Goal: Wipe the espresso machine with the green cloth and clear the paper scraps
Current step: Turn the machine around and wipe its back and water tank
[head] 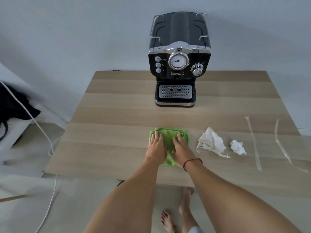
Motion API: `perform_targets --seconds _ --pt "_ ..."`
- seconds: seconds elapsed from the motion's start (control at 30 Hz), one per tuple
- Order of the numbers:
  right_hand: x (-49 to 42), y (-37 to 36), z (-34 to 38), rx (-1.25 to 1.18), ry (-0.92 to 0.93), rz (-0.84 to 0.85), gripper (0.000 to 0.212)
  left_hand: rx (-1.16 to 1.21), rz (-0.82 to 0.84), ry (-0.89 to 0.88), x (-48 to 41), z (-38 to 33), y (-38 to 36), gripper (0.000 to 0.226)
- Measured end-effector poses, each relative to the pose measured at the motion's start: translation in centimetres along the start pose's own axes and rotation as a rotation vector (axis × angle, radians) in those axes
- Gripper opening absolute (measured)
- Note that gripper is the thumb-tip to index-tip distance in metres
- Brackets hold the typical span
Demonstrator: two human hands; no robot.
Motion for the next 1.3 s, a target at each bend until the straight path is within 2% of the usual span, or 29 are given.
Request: perform_targets --seconds 0.2,0.27,0.43,0.57,0.63,0.77,0.83,0.9,1.0,1.13,1.2,1.3 --pt "-0.3 5.2 0.6 -0.091 -0.033 -0.035 0.057 0.122 0.034 0.112 -0.9 -1.7 3.9 0.067" --pt "-1.1 8.1 1.1 -0.108 -0.033 -0.094 0.056 0.144 -0.052 0.082 -1.6 -2.9 6.6 0.063" --pt "-2.2 16.4 2.8 -0.143 -0.008 -0.337 0.03 0.191 -0.332 0.052 -3.1 -6.4 14.8 0.069" --pt "-2.0 21.9 3.8 -0.185 0.03 -0.51 0.036 0.251 -0.542 0.038 -4.1 -9.4 19.7 0.071" --pt "-2.6 24.5 4.1 -0.209 0.057 -0.578 0.031 0.254 -0.6 0.021 -5.2 -10.7 21.4 0.069" --pt "-4.6 29.1 4.8 -0.279 0.089 -0.744 0.019 0.364 -0.769 0.181 -6.4 -12.9 22.7 0.059" --pt "-5.6 30.4 5.2 -0.302 0.087 -0.784 0.018 0.452 -0.852 0.289 -6.3 -14.0 22.9 0.054" --pt "-6.6 30.9 5.4 -0.327 0.098 -0.791 0.019 0.507 -0.9 0.32 -6.7 -14.7 23.4 0.055" --pt "-8.3 31.1 5.3 -0.351 0.088 -0.81 0.023 0.553 -0.864 0.301 -8.5 -15.1 24.3 0.061" --pt "-9.5 32.4 5.5 -0.513 -0.056 -0.865 0.029 0.551 -0.747 0.304 -10.1 -15.3 24.5 0.069" --pt "-10.7 33.2 5.7 -0.593 -0.152 -0.823 0.032 0.584 -0.718 0.315 -10.6 -15.5 24.5 0.071" --pt "-12.8 34.1 5.8 -0.718 -0.281 -0.744 0.022 0.598 -0.683 0.323 -10.8 -15.5 24.3 0.084"
Point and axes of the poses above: each hand's wrist, its own x-axis away from the middle knuckle, its own y-axis out of the back of the hand, z = x × y, the point moved 2 cm from there along -x, towards the middle knuckle, and after that the axes turned 5 degrees about -z, right-handed, at the moved point
